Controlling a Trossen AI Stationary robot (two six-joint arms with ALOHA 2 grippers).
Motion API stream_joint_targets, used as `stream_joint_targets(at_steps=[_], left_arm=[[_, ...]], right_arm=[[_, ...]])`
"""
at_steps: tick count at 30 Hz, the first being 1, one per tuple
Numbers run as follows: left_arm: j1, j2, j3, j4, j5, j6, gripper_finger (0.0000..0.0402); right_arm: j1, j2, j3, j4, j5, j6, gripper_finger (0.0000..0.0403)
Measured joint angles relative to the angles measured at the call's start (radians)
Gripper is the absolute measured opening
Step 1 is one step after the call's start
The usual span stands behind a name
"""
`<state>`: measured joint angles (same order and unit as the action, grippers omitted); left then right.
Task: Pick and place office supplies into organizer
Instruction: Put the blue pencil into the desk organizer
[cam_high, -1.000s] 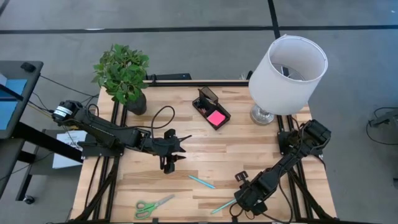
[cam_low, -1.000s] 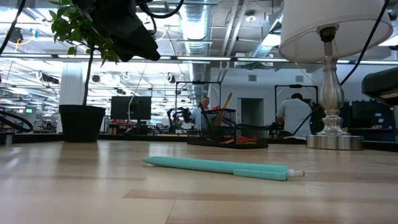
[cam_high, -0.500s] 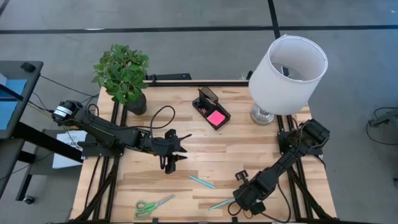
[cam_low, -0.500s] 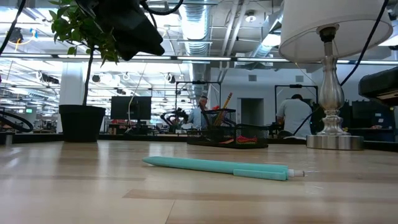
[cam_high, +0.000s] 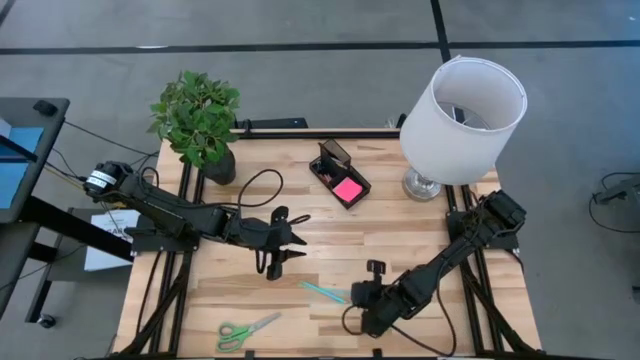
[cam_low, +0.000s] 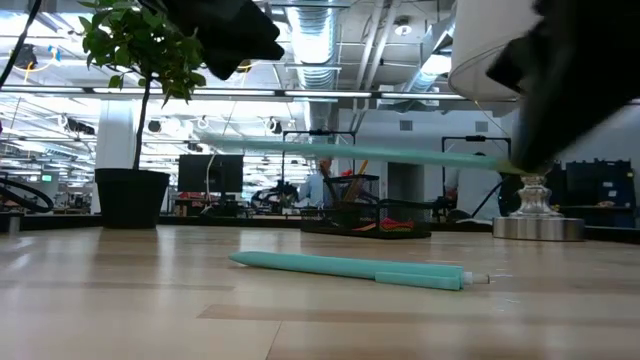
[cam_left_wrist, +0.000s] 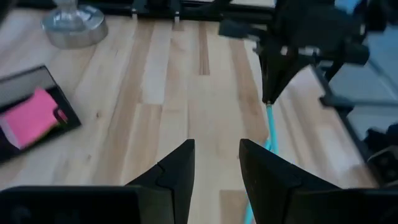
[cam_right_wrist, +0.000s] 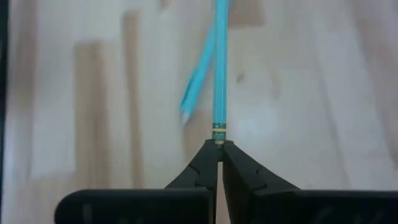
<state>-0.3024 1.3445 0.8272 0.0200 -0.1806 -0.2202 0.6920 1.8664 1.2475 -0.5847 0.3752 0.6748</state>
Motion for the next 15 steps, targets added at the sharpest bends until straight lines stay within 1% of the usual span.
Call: stream_joint_targets(at_steps=[4,9,12,14,15], left_arm=[[0.001,0.000,0.000,-0.009,0.000,0.151,0.0117],[0.001,0.000,0.000,-0.019,0.011,0.326,0.0118],[0.017,0.042,0.002,-0.020,0.000,0.356,0.0131],[0.035,0.105,0.001,-0.015,0.000,0.334,0.0146],[0.042,0.147,0.001,0.013,0.012,0.330,0.0155]], right_arm=[[-0.022,0.000,0.019,-0.006,0.074,0.066,0.0004],[-0.057,0.000,0.021,-0.014,0.075,0.078,0.0000],[-0.079,-0.001,0.021,-0.013,0.074,0.077,0.0002],[-0.089,-0.001,0.021,-0.013,0.074,0.077,0.0002],[-0.094,-0.002,0.022,-0.014,0.074,0.077,0.0002]])
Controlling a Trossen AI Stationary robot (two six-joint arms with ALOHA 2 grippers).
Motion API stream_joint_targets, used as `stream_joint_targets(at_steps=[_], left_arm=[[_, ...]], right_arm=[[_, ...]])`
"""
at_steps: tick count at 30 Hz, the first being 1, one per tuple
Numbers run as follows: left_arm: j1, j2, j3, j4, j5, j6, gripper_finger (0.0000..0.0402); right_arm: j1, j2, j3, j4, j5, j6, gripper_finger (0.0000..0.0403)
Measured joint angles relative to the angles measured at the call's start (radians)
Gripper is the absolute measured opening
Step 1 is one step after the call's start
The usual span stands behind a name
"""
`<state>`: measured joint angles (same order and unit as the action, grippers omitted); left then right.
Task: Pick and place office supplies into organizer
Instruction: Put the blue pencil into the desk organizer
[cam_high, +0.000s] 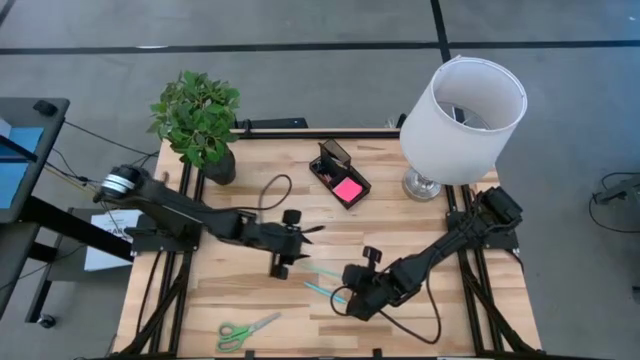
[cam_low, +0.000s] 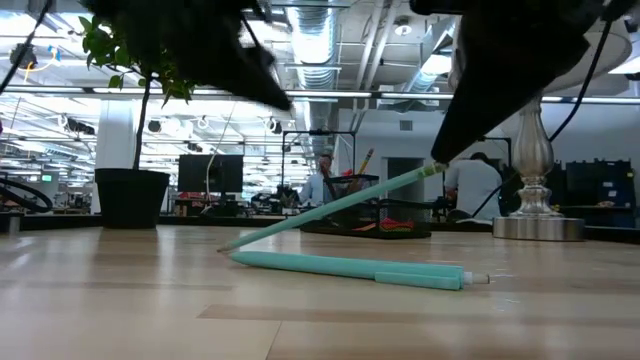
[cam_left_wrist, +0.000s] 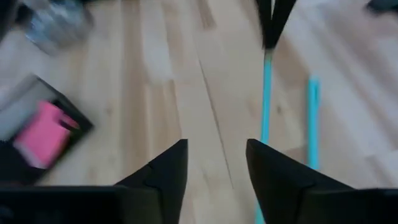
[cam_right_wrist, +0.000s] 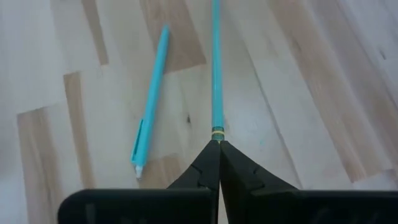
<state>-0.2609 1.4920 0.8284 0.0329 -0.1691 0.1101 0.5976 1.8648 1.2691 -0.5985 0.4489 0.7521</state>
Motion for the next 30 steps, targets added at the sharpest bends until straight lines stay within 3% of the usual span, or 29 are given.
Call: stream_joint_targets(at_steps=[5,8,12,15,20,27,30], left_arm=[[0.014,0.210,0.026,0.160,0.022,0.036,0.0200],[0.015,0.297,0.089,0.160,0.007,0.041,0.0220],[0.016,0.376,0.162,0.124,0.129,0.040,0.0232],[0.013,0.392,0.216,0.080,0.191,0.036,0.0233],[0.015,0.394,0.280,0.033,0.202,0.006,0.0233],[-0.008,0.394,0.336,-0.008,0.366,-0.208,0.0233],[-0.047,0.394,0.338,-0.017,0.330,-0.251,0.0233]], right_arm=[[-0.004,0.002,0.001,0.000,-0.001,0.000,0.0002],[-0.003,0.003,0.001,-0.003,-0.002,0.000,0.0001],[-0.003,0.003,0.002,-0.026,0.003,0.000,0.0001],[-0.003,0.003,0.001,-0.038,0.003,0.000,0.0001],[-0.002,0.003,0.001,-0.045,0.006,0.000,0.0001],[0.015,0.003,0.001,-0.059,0.050,0.000,0.0000],[0.018,0.003,0.001,-0.078,0.094,0.000,0.0000]])
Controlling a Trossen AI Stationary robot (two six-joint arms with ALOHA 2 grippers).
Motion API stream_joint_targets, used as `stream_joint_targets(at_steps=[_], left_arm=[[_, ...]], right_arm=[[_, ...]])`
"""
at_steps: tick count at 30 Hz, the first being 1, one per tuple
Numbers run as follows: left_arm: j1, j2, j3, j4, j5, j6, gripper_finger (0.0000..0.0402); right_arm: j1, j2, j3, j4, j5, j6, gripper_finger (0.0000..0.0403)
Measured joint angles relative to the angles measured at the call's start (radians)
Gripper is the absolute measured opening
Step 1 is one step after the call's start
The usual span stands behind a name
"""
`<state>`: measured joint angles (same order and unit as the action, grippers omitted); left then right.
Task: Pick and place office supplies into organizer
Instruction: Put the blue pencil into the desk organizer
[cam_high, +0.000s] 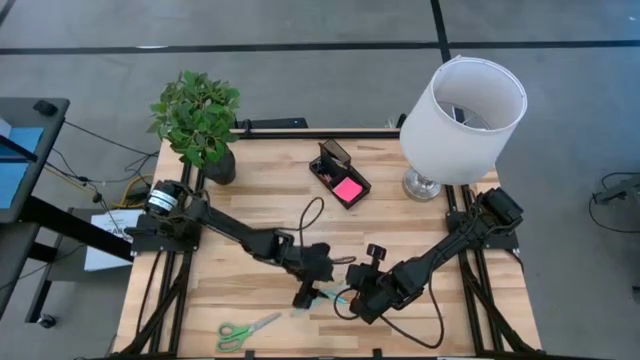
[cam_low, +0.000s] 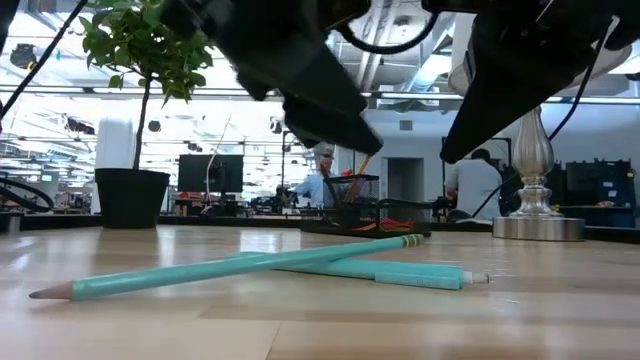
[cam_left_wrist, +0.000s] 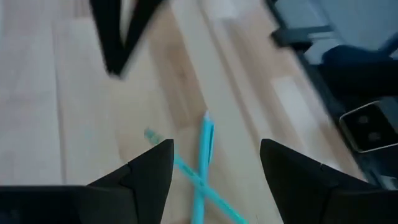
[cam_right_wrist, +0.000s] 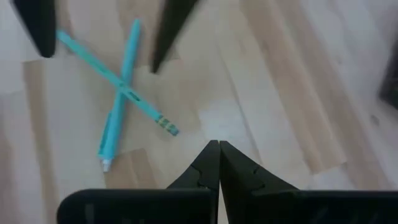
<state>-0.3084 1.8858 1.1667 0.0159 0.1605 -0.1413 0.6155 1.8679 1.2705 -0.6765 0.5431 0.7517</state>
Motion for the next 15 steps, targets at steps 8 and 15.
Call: stream_joint_targets(at_steps=[8,15], left_arm=[[-0.072,0.000,-0.001,-0.094,-0.288,-0.243,0.0233],[-0.084,0.000,-0.002,-0.110,-0.384,-0.389,0.0233]], right_arm=[[0.000,0.000,0.000,-0.015,0.036,-0.003,0.0000],[0.006,0.000,0.000,-0.025,0.035,-0.028,0.0000]])
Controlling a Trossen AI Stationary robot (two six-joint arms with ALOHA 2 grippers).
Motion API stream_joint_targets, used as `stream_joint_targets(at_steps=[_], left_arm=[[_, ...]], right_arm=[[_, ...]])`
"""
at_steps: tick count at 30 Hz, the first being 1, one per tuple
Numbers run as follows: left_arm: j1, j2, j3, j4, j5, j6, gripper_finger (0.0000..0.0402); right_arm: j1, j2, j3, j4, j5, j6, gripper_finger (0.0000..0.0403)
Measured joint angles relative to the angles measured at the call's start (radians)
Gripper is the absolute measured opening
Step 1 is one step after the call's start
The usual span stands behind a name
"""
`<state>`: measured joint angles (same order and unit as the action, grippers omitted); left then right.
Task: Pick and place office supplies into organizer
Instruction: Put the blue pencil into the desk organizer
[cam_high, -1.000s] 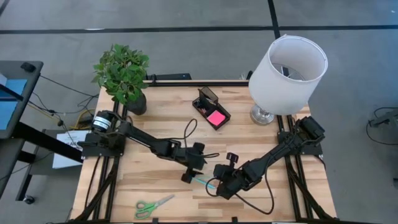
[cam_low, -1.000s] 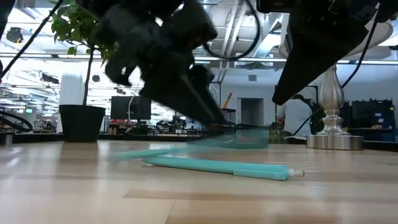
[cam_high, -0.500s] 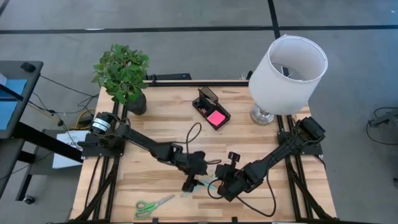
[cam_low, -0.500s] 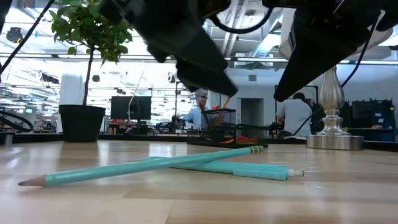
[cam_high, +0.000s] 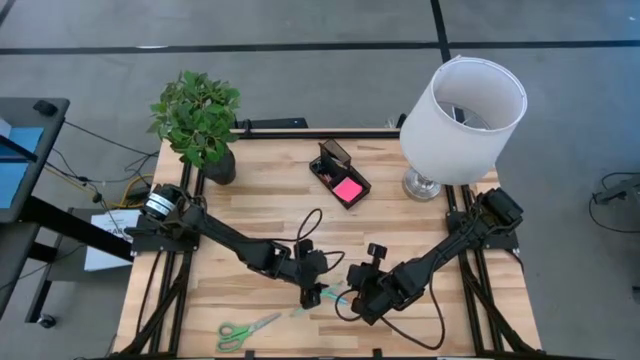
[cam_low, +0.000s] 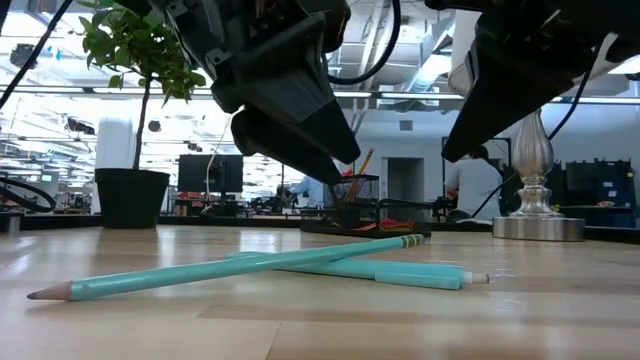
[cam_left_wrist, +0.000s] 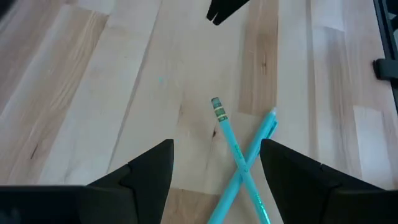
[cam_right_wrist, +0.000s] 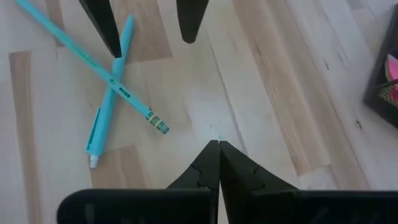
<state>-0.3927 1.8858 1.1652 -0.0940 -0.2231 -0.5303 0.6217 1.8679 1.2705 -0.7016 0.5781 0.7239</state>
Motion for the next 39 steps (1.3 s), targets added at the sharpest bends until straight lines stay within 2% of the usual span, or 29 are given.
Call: stream_joint_targets(at_steps=[3,7,12,16,20,25,30,34,39], left_arm=[[0.007,0.007,0.000,0.012,-0.004,-0.032,0.0233],[0.011,0.069,0.000,0.116,0.008,-0.036,0.0233],[0.025,0.114,0.002,0.206,0.030,-0.044,0.0233],[0.033,0.117,0.000,0.191,0.025,-0.052,0.0233],[0.025,0.120,0.000,0.216,0.025,-0.051,0.0233],[0.018,0.190,0.011,0.235,0.021,-0.063,0.0233],[0.017,0.211,0.078,0.140,-0.007,-0.045,0.0232],[0.018,0.211,0.096,0.064,-0.065,-0.037,0.0206],[0.019,0.211,0.098,0.000,-0.098,-0.052,0.0135]], right_arm=[[0.000,0.000,0.000,-0.004,0.000,0.001,0.0000],[0.000,0.000,0.000,-0.013,0.012,0.020,0.0000],[-0.001,0.000,0.000,-0.140,0.049,0.109,0.0000],[0.003,0.000,0.000,-0.220,0.049,0.194,0.0000],[0.008,0.000,0.000,-0.229,0.048,0.218,0.0000],[0.006,0.000,0.000,-0.233,0.048,0.219,0.0000],[0.006,0.000,0.000,-0.233,0.045,0.219,0.0000],[0.013,0.000,0.000,-0.231,0.037,0.219,0.0000],[0.016,0.000,0.000,-0.228,0.034,0.219,0.0000]])
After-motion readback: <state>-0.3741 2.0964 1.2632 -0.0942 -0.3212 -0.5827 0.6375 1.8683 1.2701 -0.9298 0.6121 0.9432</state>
